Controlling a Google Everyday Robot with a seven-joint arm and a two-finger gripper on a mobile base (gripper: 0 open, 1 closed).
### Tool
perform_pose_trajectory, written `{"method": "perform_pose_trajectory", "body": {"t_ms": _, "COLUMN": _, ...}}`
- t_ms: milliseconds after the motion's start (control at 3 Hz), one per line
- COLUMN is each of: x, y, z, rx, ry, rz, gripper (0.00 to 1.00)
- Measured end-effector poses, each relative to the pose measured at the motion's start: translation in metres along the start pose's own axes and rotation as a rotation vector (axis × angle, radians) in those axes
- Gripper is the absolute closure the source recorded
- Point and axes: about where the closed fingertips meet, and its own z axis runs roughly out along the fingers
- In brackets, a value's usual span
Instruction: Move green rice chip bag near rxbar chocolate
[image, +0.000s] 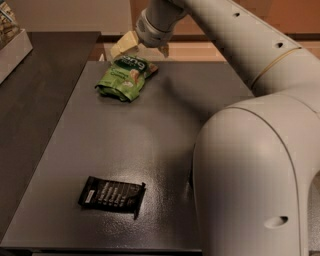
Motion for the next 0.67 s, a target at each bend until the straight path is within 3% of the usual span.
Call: {"method": "perform_pose_trajectory", "body": {"t_ms": 667, "x": -0.015, "y": 0.037, "z": 0.029, "rx": -0.093, "ry": 0.082, "rz": 0.131, "gripper": 0.0}}
